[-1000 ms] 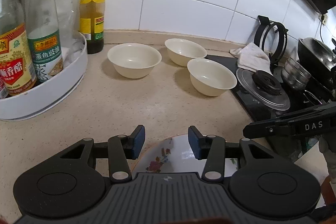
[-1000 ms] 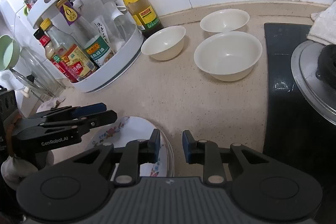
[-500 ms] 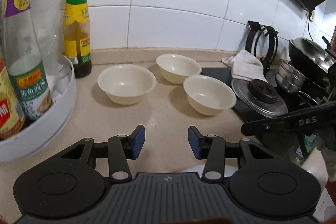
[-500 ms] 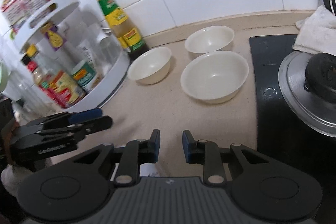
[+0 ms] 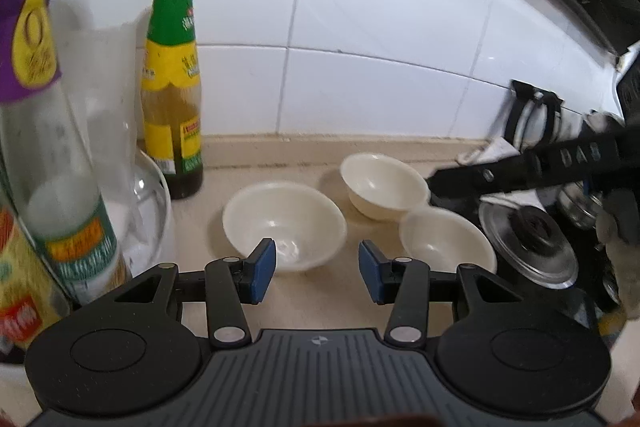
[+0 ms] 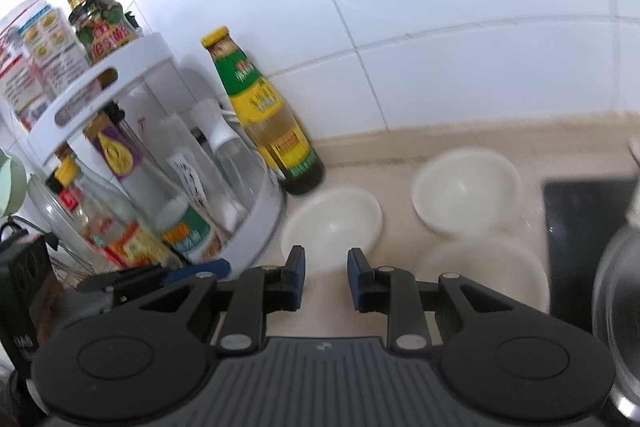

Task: Organize plates and bowls
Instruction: 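Move both grippers to the cream bowl beside the green-labelled oil bottle, then close both grippers on the rim of the cream bowl, then lift the cream bowl and carry it over the larger white bowl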

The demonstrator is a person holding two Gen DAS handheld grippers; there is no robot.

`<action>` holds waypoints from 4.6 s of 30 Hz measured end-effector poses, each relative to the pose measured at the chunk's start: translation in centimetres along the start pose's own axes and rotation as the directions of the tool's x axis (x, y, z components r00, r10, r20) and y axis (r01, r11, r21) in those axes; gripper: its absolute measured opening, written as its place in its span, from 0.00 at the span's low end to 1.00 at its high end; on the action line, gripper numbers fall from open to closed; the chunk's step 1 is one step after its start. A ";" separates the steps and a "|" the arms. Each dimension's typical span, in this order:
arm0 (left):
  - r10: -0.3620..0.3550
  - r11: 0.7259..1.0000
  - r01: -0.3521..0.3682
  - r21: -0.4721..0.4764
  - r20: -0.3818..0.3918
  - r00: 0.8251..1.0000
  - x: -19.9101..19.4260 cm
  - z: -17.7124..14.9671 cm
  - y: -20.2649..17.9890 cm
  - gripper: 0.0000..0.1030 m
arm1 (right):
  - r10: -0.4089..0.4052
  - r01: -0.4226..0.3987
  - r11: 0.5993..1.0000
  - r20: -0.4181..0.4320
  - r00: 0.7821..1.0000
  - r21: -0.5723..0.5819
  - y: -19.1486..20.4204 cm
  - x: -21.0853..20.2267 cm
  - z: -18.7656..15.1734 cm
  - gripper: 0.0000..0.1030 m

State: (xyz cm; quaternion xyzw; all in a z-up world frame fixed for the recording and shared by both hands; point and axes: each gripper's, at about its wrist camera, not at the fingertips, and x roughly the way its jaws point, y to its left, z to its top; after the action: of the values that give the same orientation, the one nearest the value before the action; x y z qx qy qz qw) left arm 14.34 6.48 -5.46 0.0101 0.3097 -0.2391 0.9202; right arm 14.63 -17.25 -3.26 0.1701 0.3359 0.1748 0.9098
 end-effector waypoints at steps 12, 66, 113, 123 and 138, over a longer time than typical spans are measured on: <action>0.014 0.964 -0.046 -0.263 -0.121 0.992 6.1 0.4 3.4 0.55 | 0.045 -0.047 0.999 -0.127 0.991 -0.013 -1.0 9.8 4.4 0.24; -0.039 0.932 -0.026 -0.362 -0.172 0.984 8.8 0.0 5.5 0.53 | 0.107 -0.072 0.986 -0.241 0.965 0.148 -3.8 14.5 4.2 0.09; -0.064 0.948 -0.020 -0.317 -0.252 0.966 2.5 -0.8 2.7 0.46 | 0.075 -0.044 0.995 -0.409 0.910 0.085 -2.6 10.8 0.5 0.10; -0.121 0.957 0.034 -0.287 -0.289 0.950 2.8 -2.6 0.4 0.49 | 0.050 0.007 0.992 -0.434 0.900 0.128 -3.1 7.3 -4.4 0.11; -0.055 0.979 0.017 -0.203 -0.184 0.981 1.1 1.1 0.2 0.60 | -0.028 0.083 0.975 -0.261 0.965 0.205 -5.0 0.2 -4.9 0.14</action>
State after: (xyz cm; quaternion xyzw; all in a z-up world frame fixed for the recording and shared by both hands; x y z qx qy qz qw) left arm 15.86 6.01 -5.22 -0.0659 0.4180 -0.2214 0.8786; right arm 12.51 -20.58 -9.03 0.2336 0.4723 0.1325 0.8396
